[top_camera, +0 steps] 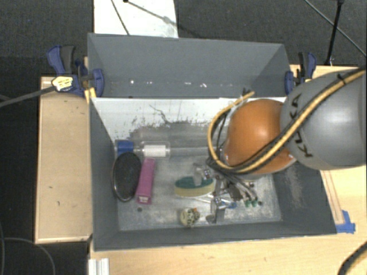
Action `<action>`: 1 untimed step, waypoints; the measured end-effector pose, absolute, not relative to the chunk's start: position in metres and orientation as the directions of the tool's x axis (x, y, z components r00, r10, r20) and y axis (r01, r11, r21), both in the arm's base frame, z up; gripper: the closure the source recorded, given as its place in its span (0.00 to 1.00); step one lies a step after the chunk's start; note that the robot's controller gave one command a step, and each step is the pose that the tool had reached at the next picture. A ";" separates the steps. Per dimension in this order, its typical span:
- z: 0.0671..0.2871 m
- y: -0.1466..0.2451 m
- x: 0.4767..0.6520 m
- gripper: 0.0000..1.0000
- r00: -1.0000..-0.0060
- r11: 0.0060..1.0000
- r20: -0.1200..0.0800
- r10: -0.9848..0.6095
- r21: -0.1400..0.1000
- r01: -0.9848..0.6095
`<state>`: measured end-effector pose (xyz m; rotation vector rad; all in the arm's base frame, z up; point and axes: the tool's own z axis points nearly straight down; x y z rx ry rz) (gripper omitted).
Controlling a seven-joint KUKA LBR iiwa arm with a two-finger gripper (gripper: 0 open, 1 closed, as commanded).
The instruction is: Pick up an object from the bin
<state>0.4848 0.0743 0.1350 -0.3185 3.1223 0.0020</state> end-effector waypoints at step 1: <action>0.075 0.057 0.509 0.00 -0.879 0.879 -0.015 -0.477 -0.001 -0.477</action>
Offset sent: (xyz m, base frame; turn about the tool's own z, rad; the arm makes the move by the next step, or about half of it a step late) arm 0.0207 -0.0201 -0.0629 -0.2927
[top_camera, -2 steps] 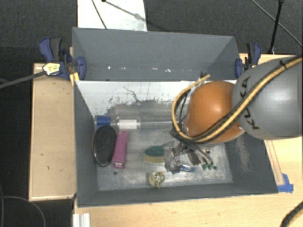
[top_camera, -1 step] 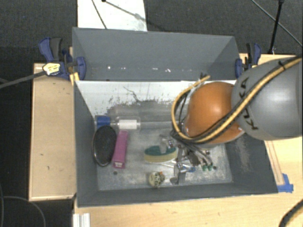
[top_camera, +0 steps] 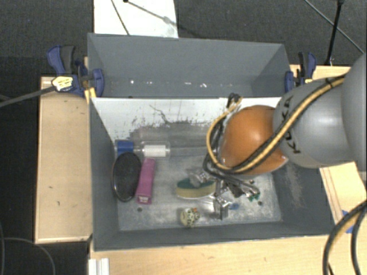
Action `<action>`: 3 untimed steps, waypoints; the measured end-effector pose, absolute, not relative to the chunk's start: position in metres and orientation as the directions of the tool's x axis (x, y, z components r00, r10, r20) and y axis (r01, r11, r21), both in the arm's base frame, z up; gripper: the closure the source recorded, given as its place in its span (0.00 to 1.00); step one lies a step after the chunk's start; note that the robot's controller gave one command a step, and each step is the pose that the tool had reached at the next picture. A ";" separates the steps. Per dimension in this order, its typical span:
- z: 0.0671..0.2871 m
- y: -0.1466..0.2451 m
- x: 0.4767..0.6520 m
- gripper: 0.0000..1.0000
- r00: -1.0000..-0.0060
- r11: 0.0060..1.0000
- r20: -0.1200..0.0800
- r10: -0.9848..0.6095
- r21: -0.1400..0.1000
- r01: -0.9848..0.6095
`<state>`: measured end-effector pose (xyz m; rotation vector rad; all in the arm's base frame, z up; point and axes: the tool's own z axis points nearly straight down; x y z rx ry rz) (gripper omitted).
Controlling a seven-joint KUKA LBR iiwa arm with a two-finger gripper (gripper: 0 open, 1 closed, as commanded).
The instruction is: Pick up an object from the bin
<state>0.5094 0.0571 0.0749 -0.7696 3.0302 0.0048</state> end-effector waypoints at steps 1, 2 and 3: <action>0.076 0.057 0.509 1.00 -0.882 0.882 -0.015 -0.471 0.000 -0.471; 0.142 0.064 0.511 1.00 -0.891 0.891 -0.008 -0.454 -0.002 -0.454; 0.300 0.078 0.510 1.00 -0.892 0.893 -0.012 -0.451 -0.004 -0.451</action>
Offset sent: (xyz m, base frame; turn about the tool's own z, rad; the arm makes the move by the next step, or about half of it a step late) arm 0.0000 0.0000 0.0000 0.0000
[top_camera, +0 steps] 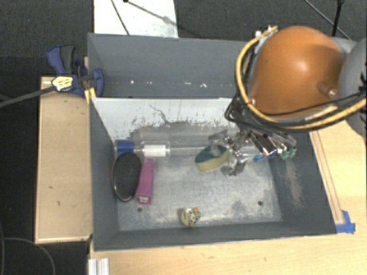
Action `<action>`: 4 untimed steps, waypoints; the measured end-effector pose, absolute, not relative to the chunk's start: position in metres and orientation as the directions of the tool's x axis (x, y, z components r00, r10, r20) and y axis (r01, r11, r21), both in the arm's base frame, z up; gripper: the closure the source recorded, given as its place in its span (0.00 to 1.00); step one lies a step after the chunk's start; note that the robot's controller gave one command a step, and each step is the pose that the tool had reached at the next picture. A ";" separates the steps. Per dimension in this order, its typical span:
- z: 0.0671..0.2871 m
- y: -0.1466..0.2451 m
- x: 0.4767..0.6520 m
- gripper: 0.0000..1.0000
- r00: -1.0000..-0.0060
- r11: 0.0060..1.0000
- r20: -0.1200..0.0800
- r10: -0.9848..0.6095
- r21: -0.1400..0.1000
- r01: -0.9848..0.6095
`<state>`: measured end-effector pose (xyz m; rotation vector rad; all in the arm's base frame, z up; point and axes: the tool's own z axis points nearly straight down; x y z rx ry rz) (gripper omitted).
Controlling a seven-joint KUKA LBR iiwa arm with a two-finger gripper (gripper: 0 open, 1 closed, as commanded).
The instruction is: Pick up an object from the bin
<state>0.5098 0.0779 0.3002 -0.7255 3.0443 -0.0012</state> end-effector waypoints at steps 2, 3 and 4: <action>0.146 0.083 0.500 0.00 -0.876 0.876 0.005 -0.482 0.003 -0.482; 0.069 0.065 0.521 0.00 -0.537 0.537 0.001 -0.844 0.002 -0.844; 0.070 0.065 0.522 1.00 -0.540 0.540 -0.001 -0.841 0.001 -0.841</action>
Offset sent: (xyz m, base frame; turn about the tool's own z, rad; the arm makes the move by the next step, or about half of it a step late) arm 0.0000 0.0000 0.0000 0.0000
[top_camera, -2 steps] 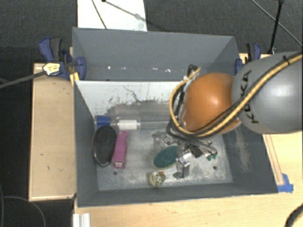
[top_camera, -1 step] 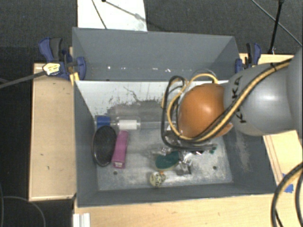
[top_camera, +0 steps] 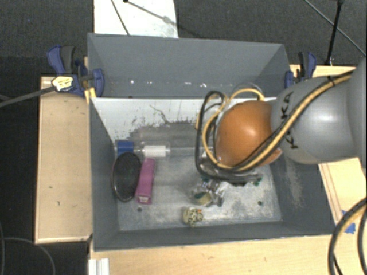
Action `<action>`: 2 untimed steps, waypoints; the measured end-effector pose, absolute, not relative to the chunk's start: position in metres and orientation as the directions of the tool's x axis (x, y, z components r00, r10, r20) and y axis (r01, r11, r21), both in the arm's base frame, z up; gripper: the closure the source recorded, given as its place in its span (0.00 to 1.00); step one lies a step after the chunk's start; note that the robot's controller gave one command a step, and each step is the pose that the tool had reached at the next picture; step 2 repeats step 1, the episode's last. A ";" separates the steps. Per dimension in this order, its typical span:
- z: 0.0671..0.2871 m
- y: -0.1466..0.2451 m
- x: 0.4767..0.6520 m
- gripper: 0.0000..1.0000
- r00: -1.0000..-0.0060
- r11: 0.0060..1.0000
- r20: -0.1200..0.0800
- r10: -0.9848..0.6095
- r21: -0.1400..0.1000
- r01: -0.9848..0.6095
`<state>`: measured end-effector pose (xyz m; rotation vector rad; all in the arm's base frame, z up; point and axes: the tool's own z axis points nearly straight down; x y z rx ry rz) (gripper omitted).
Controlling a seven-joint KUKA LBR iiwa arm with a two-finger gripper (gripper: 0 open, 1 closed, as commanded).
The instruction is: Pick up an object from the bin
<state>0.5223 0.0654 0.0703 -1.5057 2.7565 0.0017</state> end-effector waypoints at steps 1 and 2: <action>0.252 0.068 0.515 1.00 -0.483 0.483 -0.006 -0.876 -0.008 -0.876; 0.252 0.068 0.515 1.00 -0.483 0.483 -0.006 -0.876 -0.008 -0.876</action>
Offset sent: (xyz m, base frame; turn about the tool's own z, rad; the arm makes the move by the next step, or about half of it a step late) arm -0.0087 0.0024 0.1772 -0.0698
